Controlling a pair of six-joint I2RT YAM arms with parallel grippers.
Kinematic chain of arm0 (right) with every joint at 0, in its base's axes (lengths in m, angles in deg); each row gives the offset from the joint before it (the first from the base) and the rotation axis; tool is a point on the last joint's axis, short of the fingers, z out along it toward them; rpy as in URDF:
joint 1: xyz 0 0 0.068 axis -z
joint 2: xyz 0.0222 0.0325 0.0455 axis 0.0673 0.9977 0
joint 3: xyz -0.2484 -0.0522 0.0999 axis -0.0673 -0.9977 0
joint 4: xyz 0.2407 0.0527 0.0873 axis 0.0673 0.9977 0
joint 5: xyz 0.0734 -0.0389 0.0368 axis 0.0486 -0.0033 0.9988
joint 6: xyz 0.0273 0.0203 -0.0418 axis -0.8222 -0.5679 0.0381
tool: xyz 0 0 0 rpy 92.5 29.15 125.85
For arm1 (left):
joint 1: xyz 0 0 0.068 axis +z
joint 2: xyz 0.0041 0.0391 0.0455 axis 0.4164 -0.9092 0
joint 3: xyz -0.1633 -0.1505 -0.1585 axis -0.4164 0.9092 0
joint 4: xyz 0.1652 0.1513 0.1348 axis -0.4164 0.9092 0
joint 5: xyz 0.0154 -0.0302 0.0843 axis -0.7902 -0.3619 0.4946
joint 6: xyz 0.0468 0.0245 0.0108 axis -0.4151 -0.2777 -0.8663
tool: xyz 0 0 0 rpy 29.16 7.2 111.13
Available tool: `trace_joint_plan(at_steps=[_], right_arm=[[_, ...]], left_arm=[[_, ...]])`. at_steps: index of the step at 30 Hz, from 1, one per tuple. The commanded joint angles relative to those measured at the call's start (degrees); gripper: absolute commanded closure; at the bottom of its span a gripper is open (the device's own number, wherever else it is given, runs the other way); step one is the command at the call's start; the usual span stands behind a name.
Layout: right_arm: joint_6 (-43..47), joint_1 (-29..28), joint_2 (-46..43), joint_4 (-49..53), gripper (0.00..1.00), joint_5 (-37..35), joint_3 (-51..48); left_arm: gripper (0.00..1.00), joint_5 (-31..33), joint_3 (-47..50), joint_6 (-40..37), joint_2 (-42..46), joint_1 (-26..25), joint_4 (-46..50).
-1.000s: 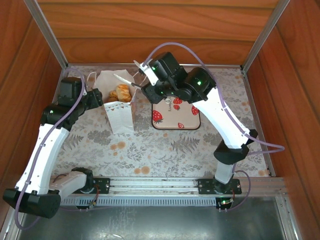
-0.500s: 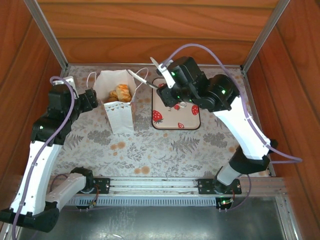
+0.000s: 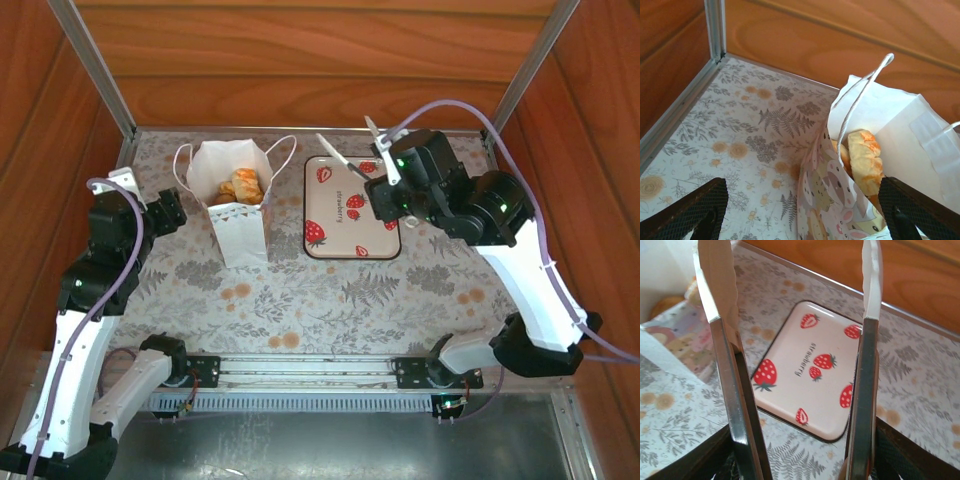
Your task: Place the fake bread into the paper bag
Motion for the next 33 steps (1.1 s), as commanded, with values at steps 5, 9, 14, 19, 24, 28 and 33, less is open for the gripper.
trace_joint_plan(at_steps=[5,9,14,19,24,28,33], right_arm=[[-1.9,7.8,-5.0,-1.7,0.36,1.6,-8.5],[-1.7,11.5,-6.0,-3.8,0.36,3.4,-13.9],[-1.2,15.3,-6.2,-7.7,0.36,6.7,-20.6],[-1.2,18.1,-4.8,-11.9,0.36,9.2,-27.1],[-1.0,19.6,-2.5,-15.4,0.36,9.1,-32.1],[-1.2,20.0,-0.5,-18.7,0.37,11.0,-35.1],[-1.5,20.1,3.1,-23.4,0.37,11.3,-38.7]], left_arm=[[0.17,3.1,1.7,-0.2,1.9,0.4,-2.3],[0.17,3.1,2.1,0.2,2.0,0.4,-2.4],[0.17,3.1,2.6,0.8,2.0,0.4,-2.4],[0.17,3.4,3.0,1.2,2.0,0.4,-2.4],[0.17,3.2,3.2,1.6,1.5,0.4,-2.4],[0.17,3.1,3.4,1.9,1.2,0.4,-2.4],[0.16,2.9,3.8,2.1,0.9,0.4,-2.4]])
